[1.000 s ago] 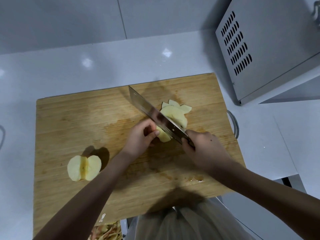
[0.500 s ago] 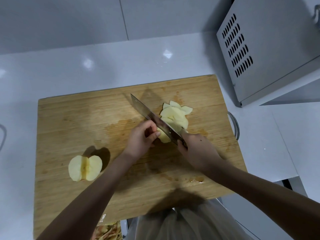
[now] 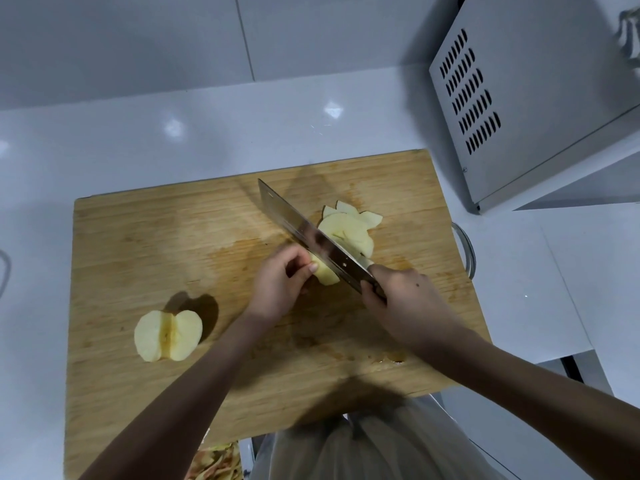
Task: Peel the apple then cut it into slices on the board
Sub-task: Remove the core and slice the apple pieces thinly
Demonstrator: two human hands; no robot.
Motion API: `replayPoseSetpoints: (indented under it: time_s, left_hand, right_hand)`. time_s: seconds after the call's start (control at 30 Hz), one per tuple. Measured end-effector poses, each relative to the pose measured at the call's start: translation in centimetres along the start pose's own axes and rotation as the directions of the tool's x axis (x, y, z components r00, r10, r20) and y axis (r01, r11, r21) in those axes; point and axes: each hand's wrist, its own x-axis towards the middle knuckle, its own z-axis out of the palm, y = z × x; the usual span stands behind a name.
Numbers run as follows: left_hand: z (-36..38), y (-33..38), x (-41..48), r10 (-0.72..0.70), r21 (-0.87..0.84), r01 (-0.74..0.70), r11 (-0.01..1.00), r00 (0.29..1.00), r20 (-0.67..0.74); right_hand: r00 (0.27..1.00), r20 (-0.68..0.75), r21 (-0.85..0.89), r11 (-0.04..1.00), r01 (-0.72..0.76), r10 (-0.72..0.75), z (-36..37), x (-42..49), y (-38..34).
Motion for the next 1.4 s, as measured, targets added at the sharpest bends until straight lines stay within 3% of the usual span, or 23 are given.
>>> replayPoseSetpoints:
  time_s: [0.17,0.5,0.93,1.13,1.4]
  left_hand:
    - [0.0,-0.2,0.0,0.045,0.033,-0.044,0.998,0.999,-0.009]
    - [0.3,-0.2,-0.3,0.000,-0.113,-0.002,0.994,1.000,-0.016]
    - [0.4,-0.7,-0.3,0.046,-0.003,-0.047,0.999,0.998,-0.051]
    - [0.4,-0.2,-0.5,-0.038,-0.146,0.032,0.989,0.999,-0.039]
    - [0.5,-0.2,-0.7,-0.001,-0.080,-0.004,0.997,0.998,-0.057]
  right_hand:
    - [1.000,0.010,-0.011,1.000,-0.007,0.007,0.3,0.3,0.0]
    - [0.999,0.021,0.014,0.999,-0.049,0.049,2.2,1.7,0.6]
    - [1.000,0.012,-0.029,1.000,-0.012,0.013,0.5,0.0,-0.2]
    - [0.999,0.029,-0.061,0.998,-0.027,0.029,2.2,1.5,-0.3]
    - [0.999,-0.020,0.048,0.998,-0.033,0.034,1.4,1.0,0.2]
